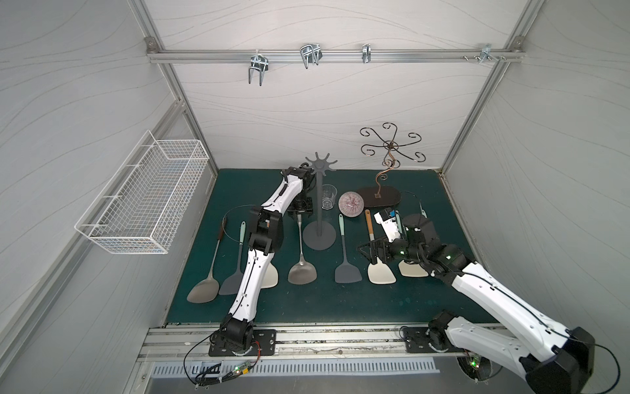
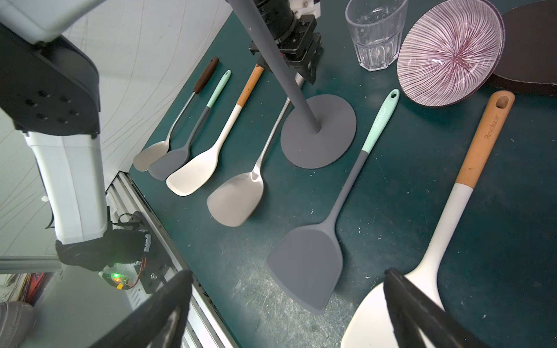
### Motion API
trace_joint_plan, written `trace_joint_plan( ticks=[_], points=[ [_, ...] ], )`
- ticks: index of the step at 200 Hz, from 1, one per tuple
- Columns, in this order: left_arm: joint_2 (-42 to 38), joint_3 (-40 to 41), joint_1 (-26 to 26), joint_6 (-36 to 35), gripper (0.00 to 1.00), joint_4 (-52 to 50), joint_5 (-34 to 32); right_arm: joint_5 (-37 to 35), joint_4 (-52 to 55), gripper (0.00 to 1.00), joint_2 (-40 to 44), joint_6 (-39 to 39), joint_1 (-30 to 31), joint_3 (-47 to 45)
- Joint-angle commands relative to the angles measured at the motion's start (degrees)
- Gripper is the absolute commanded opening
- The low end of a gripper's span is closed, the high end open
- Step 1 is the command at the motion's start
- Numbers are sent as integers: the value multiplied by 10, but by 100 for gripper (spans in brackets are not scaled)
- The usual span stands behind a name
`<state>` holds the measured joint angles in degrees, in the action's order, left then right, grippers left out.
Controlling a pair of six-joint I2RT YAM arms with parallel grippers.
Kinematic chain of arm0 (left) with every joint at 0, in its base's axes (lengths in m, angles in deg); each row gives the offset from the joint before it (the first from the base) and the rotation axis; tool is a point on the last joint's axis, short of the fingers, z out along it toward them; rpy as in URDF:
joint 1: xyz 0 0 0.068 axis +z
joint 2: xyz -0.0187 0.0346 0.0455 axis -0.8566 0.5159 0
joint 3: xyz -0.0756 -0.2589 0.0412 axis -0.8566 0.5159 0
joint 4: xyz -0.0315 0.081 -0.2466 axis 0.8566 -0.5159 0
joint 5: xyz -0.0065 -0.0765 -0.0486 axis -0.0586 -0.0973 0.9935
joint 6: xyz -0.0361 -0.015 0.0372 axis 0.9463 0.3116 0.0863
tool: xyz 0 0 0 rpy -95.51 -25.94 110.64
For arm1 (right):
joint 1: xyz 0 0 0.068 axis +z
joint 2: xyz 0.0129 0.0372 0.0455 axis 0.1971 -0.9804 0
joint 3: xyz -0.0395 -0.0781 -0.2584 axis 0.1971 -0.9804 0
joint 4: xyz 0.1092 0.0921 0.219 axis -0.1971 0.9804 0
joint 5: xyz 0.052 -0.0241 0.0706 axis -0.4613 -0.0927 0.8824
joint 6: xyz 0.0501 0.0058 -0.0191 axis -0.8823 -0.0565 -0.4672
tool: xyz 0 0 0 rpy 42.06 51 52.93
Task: Take the spatula off the kitchen utensil rack
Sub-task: Place the spatula at the center of the board, then reset both arms
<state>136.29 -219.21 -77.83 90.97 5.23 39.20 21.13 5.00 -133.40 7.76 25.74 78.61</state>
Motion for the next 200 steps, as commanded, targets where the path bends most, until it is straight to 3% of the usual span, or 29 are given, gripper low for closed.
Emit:
trace_joint_plan(
  ticks=[1, 45, 151, 188, 200],
  points=[
    [-75, 32, -2, 1, 65, 10, -11, 0, 22, 99, 17, 1, -3, 17],
    [-189, 160, 10, 11, 71, 61, -17, -44, 54, 99, 39, -1, -3, 35],
    [-531, 512, 64, 32, 78, 193, -40, -40, 84, 99, 104, 21, -1, 63],
    [-665, 597, 65, 36, 98, 228, -38, -40, 98, 99, 147, 33, -1, 73],
    [-712, 617, 64, 38, 99, 236, -35, -40, 106, 99, 163, 33, -1, 77]
  ],
)
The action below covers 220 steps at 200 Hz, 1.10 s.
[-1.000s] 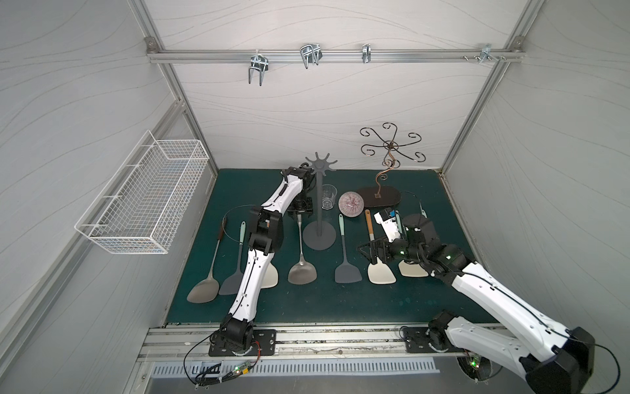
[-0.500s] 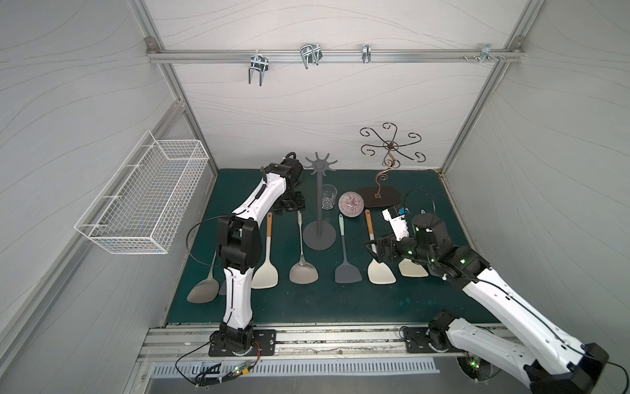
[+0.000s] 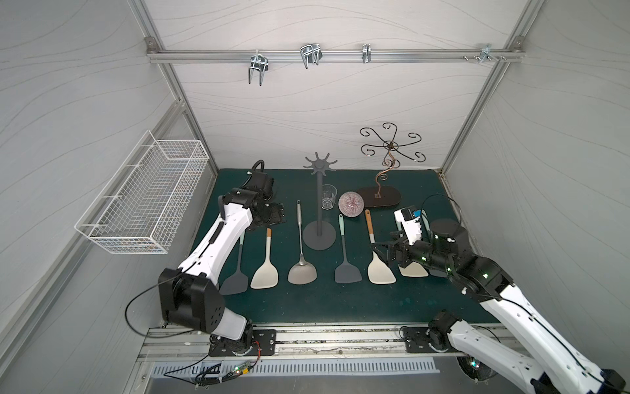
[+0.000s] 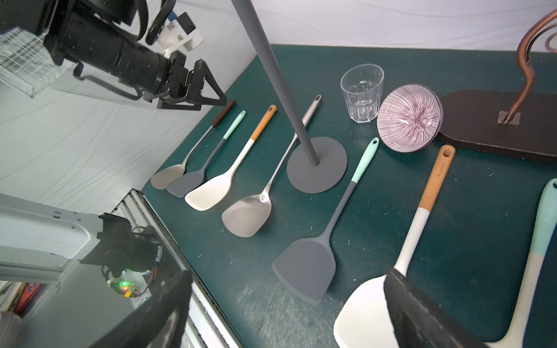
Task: Take the spatula off the kitchen utensil rack
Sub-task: Reset both arms
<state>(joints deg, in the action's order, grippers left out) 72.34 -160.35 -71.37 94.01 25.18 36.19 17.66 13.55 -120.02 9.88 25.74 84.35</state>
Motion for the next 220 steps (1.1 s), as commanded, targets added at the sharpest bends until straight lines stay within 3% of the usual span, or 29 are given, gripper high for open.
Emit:
trace_joint_plan(
  ticks=[1, 53, 84, 110, 155, 177, 220],
  points=[
    [-76, 30, -1, 7, 99, 37, -5, -6, 21, 99, 30, 12, 0, 20],
    [-266, 77, -11, 3, 99, 56, 6, 6, 55, 99, 106, 23, 2, 33],
    [-361, 116, -36, 4, 99, 85, -33, -5, 33, 99, 169, 57, 3, 0],
    [-414, 174, -40, 7, 99, 150, -29, -71, -1, 99, 204, 84, 2, -38],
    [-421, 285, -40, -20, 99, 313, -25, -184, -77, 99, 176, 132, 0, -77],
    [-393, 328, -38, -60, 99, 382, -54, -222, -124, 99, 143, 156, -11, -98],
    [-348, 401, 40, -113, 100, 479, -46, -208, -199, 99, 76, 156, -127, -139]
  ],
)
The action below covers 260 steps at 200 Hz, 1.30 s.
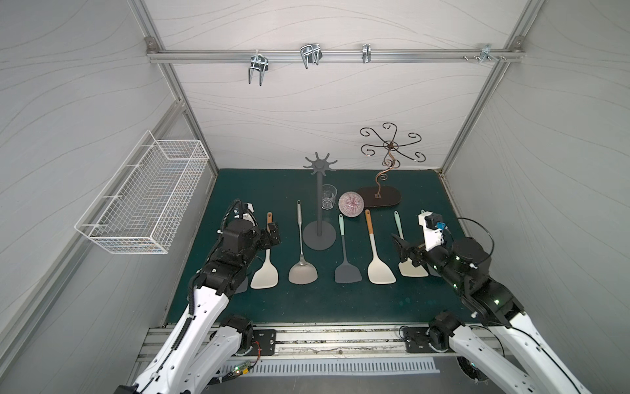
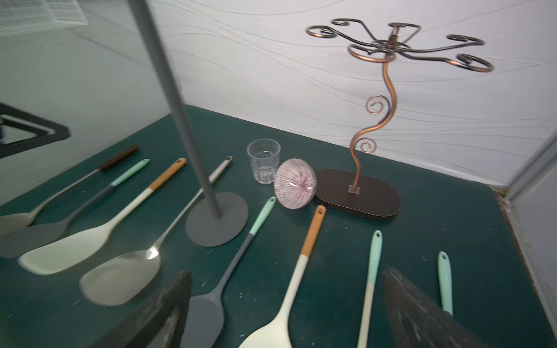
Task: Take the spatula off the kitchen utensil rack
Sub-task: Reset both arms
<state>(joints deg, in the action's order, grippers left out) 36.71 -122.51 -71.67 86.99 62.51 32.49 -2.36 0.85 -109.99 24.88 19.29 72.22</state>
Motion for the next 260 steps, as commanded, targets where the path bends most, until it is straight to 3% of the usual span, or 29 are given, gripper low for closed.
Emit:
trace_joint_plan(
  ticks=[1, 31, 65, 88, 122, 169, 204, 222, 251, 260],
  points=[
    [9, 25, 46, -43, 100, 107, -8, -6, -73, 99, -26, 5, -67, -19],
    [16, 88, 101, -73, 99, 190, 5, 27, -151, 99, -63, -42, -159, -69],
    [36, 191, 138, -144, 100, 348, 43, -26, -249, 99, -111, -49, -190, -142],
    [106, 234, 159, -148, 99, 470, 57, -37, -330, 99, -184, -64, -212, -182],
    [254, 212, 170, -155, 100, 552, 83, -71, -491, 99, -307, -51, -220, -236],
    [312, 200, 173, -152, 100, 632, 84, -42, -651, 99, -395, -27, -224, -261],
    [409, 188, 175, -160, 100, 720, 112, -32, -735, 99, -450, -1, -225, -265],
    [405, 163, 175, -161, 100, 660, 117, -29, -802, 99, -508, 4, -225, -268],
    [423, 164, 174, -167, 100, 675, 123, -7, -908, 99, -599, 24, -222, -271],
    [435, 163, 174, -170, 100, 689, 125, -2, -892, 99, -601, 28, -220, -263]
  ],
)
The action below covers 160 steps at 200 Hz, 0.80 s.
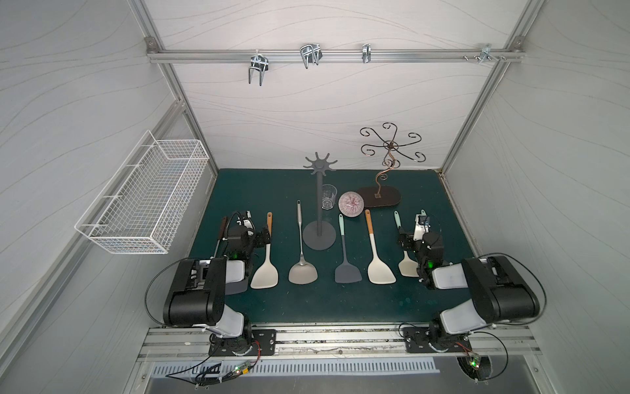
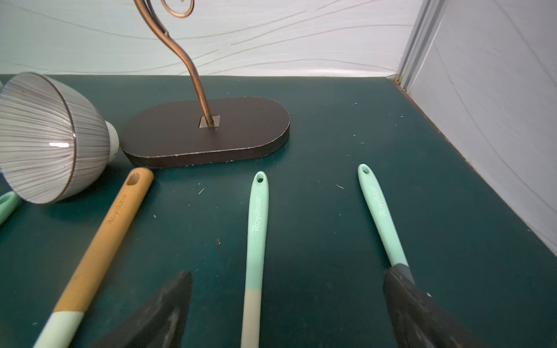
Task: Take the spatula off the kitchen utensil rack
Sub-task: Reset both arms
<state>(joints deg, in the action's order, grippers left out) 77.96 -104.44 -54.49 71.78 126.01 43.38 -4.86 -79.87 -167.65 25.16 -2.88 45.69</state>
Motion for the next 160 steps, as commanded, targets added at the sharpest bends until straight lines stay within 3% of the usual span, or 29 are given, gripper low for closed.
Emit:
trace_joint_plan(
  ticks=[1, 17, 44, 160],
  points=[
    [23, -17, 2, -18, 100, 55, 16, 23, -79, 99, -22, 25, 1, 4],
    [18, -23, 2, -18, 100, 36, 15, 38, 51, 99, 0, 23, -1, 49],
    [21, -24, 0, -19, 100, 36, 10, 91, 159, 99, -11, 7, -29, 117],
    [19, -25, -7, -21, 100, 33, -3, 103, 152, 99, -12, 4, -34, 116]
  ],
)
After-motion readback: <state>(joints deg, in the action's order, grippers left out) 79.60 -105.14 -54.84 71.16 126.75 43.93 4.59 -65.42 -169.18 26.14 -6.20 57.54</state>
